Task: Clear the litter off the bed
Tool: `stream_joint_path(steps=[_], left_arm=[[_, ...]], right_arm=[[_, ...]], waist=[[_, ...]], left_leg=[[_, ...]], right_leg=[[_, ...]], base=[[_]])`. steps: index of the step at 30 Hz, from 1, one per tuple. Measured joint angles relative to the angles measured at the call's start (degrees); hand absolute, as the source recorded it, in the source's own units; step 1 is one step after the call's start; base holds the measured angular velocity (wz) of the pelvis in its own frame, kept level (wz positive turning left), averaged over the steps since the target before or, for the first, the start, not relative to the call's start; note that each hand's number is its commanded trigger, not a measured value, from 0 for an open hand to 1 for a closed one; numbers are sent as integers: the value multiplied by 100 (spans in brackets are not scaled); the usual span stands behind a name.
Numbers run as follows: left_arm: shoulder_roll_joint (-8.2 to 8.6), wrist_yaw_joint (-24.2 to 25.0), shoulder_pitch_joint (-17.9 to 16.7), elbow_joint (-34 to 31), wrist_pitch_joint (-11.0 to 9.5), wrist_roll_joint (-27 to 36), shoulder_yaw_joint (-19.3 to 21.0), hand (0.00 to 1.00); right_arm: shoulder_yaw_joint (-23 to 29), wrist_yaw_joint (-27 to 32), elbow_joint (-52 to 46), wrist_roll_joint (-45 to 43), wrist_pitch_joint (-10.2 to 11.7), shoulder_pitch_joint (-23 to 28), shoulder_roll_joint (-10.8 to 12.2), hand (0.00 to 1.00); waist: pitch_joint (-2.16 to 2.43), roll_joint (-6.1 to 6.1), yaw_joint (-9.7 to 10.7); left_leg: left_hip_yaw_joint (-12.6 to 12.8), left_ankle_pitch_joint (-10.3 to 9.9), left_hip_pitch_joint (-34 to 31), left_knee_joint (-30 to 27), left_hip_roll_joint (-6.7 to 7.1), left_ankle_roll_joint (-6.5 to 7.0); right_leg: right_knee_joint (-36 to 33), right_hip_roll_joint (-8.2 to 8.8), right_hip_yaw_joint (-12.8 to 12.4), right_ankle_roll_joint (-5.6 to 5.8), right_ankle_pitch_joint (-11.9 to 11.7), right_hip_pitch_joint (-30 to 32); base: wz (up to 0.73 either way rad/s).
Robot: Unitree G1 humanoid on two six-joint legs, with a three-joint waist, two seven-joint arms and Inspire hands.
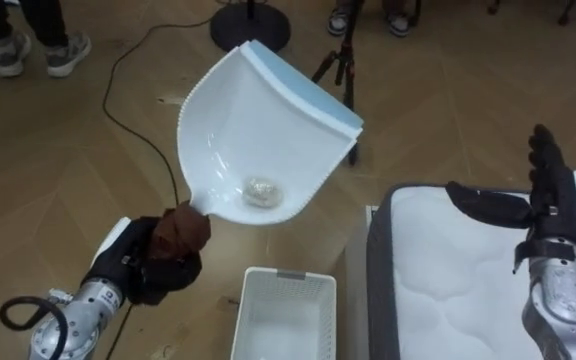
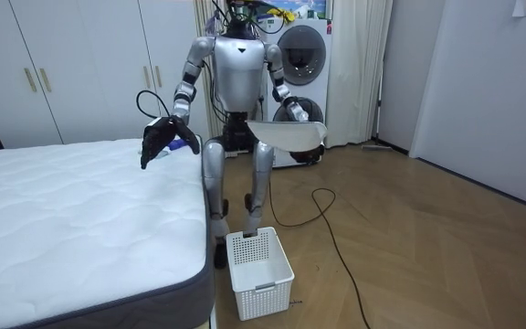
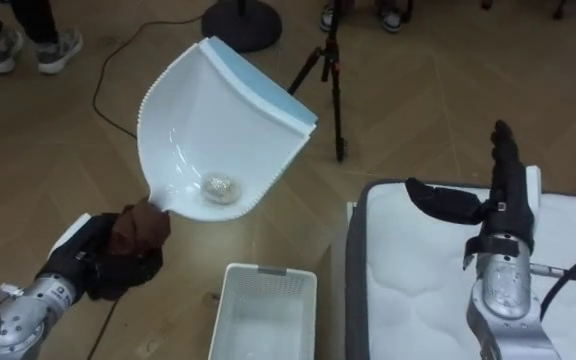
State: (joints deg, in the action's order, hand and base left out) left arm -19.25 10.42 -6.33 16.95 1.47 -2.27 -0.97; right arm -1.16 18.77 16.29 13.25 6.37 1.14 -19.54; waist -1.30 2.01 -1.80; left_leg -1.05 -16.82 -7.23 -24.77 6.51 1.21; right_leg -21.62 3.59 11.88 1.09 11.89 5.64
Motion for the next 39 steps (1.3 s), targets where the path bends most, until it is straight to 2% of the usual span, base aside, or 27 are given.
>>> stream_joint_path(steps=[3,5,6,8,10,12,14,15,16,18,19,21,23,25,26,28,30,34,36,39], left_arm=[[9,11,0,197,0,-84,-48,100],[1,35,-2,374,60,-241,-99,100],[-15,61,-2,429,130,-402,-169,100],[-29,145,-12,462,199,-635,-186,100],[-67,169,-11,556,225,-656,-218,100],[-98,225,-6,732,227,-765,-225,100],[-144,277,-6,815,228,-867,-226,100],[-190,278,-2,815,230,-977,-263,100],[-224,279,-2,816,232,-994,-292,100],[-350,313,43,864,232,-1150,-447,100],[-370,317,58,867,232,-1214,-471,100],[-426,374,92,914,232,-1387,-491,100],[-453,384,124,974,233,-1471,-491,100],[-464,385,135,977,233,-1571,-491,100],[-465,390,197,979,229,-1684,-497,100],[-486,392,361,983,223,-2014,-506,100],[-673,371,630,1007,222,-2166,-736,100],[-740,372,1067,1332,165,-2541,-953,100],[-835,371,1415,1596,175,-2945,-1200,100],[-902,367,1714,1671,201,-3610,-1479,100]], right_arm=[[-16,-115,59,-11,29,-15,0,0],[-55,-146,352,-61,131,-121,0,0],[-53,-147,540,-74,139,-137,0,0],[-42,-144,610,-248,128,-136,-1,0],[-42,-140,625,-260,129,-170,-3,0],[-42,-130,727,-260,129,-233,-26,0],[-22,-130,772,-265,129,-268,-77,0],[13,-121,785,-279,134,-312,-100,0],[15,-105,811,-287,142,-361,-104,0],[5,-66,1102,-482,172,-577,-102,0],[10,-52,1162,-482,172,-616,-102,0],[26,68,1252,-486,171,-696,-107,0],[25,158,1295,-624,171,-743,-108,0],[24,212,1384,-763,171,-843,-109,0],[26,275,1525,-932,171,-961,-112,0],[21,352,1671,-984,174,-1036,-112,0],[14,417,1857,-1067,174,-1184,-113,0],[-95,509,1982,-1107,176,-1338,-113,0],[-250,611,2158,-1105,176,-1412,-108,0],[-374,649,2271,-1149,176,-1446,-109,0]], waist=[[3,-42,-14],[-15,-101,13],[-5,-131,37],[-15,-197,121],[-1,-296,143],[30,-412,168],[65,-490,185],[60,-584,218],[49,-623,260],[52,-774,364],[49,-807,379],[45,-913,431],[32,-958,462],[6,-1018,476],[-15,-1069,531],[-17,-1104,576],[-53,-1177,631],[-59,-1265,658],[-58,-1270,692],[-56,-1280,703]], left_leg=[[215,-70,35,-97,-107,-123],[263,-83,29,-182,-147,-144],[353,-87,-2,-220,-192,-151],[365,-86,-64,-210,-199,-150],[363,-67,-178,-194,-182,-117],[359,41,-236,-129,-127,70],[364,101,-305,-40,-89,173],[383,139,-403,-43,-81,240],[387,154,-448,-42,-75,267],[418,269,-587,56,-32,470],[418,306,-611,103,-12,537],[422,437,-677,308,89,772],[496,491,-757,351,143,870],[563,498,-873,321,181,883],[564,510,-974,283,205,905],[577,540,-1117,235,236,922],[612,550,-1287,131,260,940],[812,575,-1501,128,283,979],[901,581,-1633,116,287,990],[1000,584,-1725,124,285,998]], right_leg=[[1,-33,83,-57,51,-105],[11,-67,88,-88,74,-158],[10,-77,76,-94,78,-154],[-3,-61,83,-96,94,-76],[-59,-16,48,-85,101,79],[-142,25,-36,-64,130,223],[-245,69,-55,-64,146,384],[-266,85,-56,-64,145,482],[-279,93,-56,-64,145,528],[-373,144,-71,-62,144,758],[-422,160,-88,-62,145,828],[-675,277,-127,-53,196,1110],[-898,366,-179,-56,251,1324],[-1078,418,-251,-56,287,1512],[-1148,445,-264,-55,288,1619],[-1252,477,-313,-52,290,1789],[-1378,519,-359,-50,291,1978],[-1530,535,-569,-37,283,2327],[-1607,537,-659,-28,273,2518],[-1638,538,-711,-25,257,2669]], base=[[-4],[4],[13],[15],[2],[-9],[1],[10],[14],[9],[4],[4],[-5],[-10],[5],[7],[0],[-22],[-16],[-17]])
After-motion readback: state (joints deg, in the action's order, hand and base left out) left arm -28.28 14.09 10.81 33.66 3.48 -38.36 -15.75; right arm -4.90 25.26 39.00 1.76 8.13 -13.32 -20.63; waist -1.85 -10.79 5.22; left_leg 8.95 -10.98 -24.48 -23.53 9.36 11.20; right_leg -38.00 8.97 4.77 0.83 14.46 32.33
